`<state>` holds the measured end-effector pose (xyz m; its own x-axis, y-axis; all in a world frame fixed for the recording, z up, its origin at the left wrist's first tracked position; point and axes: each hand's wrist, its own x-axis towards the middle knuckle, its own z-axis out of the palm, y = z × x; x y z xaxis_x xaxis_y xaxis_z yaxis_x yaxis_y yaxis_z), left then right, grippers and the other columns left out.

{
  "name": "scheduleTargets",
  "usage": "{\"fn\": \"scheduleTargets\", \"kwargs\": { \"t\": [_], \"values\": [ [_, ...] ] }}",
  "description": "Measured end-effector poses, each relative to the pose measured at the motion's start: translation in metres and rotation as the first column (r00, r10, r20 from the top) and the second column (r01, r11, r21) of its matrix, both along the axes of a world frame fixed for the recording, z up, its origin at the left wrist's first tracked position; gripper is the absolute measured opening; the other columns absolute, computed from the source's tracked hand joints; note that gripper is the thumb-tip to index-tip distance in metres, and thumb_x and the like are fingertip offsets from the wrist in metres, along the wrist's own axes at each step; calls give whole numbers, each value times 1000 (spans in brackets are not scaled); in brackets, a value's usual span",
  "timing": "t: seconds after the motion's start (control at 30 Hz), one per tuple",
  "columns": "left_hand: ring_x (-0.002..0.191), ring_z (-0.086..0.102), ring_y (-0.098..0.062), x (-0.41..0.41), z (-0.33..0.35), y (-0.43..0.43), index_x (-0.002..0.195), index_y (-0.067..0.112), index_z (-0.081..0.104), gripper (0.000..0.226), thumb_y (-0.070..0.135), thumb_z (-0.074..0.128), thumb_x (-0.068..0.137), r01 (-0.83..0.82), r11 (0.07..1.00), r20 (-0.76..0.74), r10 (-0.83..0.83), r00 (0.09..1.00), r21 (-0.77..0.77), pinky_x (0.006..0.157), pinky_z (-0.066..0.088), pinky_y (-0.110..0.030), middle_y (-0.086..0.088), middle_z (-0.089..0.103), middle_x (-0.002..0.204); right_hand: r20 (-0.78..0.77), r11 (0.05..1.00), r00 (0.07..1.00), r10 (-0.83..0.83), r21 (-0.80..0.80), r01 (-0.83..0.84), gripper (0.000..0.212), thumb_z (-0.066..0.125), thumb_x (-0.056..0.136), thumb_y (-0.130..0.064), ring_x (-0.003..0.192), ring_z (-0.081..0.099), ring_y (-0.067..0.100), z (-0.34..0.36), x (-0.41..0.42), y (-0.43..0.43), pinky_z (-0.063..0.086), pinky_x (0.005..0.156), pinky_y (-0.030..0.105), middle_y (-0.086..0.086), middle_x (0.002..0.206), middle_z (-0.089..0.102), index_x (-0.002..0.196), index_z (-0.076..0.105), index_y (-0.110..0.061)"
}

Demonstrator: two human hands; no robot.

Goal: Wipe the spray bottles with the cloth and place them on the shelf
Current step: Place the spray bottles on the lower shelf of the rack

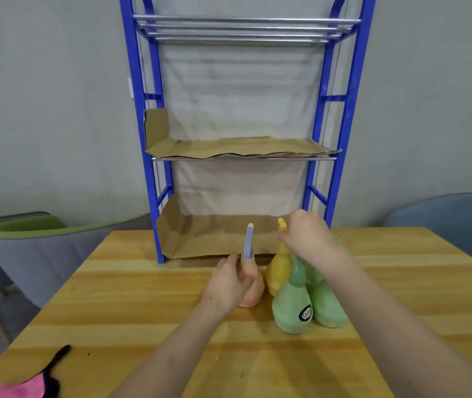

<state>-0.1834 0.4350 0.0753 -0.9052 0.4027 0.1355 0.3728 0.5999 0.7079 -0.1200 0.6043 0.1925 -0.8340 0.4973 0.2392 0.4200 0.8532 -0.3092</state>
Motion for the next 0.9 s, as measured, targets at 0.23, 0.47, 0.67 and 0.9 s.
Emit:
{"fn": "scheduleTargets", "kwargs": {
  "t": [0.23,0.47,0.67,0.9],
  "values": [
    [90,57,-22,-1,1,7,91,28,53,16,41,61,95,29,999,-22,-29,999,45,73,45,-34,3,60,97,88,999,996,-35,24,33,23,74,89,-20,88,67,32,-1,-16,3,55,64,35,10,93,62,84,52,-15],
    [99,62,-16,-3,6,-5,120,26,63,31,36,70,91,15,996,-125,-3,992,93,86,56,-39,8,65,108,74,995,997,-19,99,11,15,69,92,-11,96,66,34,8,-20,-2,59,75,39,8,96,56,94,54,-13],
    [113,64,-14,-36,35,-33,133,24,59,43,34,75,94,-69,971,-205,117,972,227,96,55,-39,9,66,121,-147,997,988,52,66,-43,8,74,90,-22,80,65,32,29,-27,-2,55,64,37,7,82,66,87,70,-16],
    [110,66,-24,-93,53,-37,137,19,48,47,26,72,97,-136,964,-114,165,980,228,87,58,-40,-1,69,124,-152,997,987,54,-45,-61,14,74,86,-20,80,66,37,25,-76,6,59,68,39,12,83,67,78,66,-12]
  ]
}}
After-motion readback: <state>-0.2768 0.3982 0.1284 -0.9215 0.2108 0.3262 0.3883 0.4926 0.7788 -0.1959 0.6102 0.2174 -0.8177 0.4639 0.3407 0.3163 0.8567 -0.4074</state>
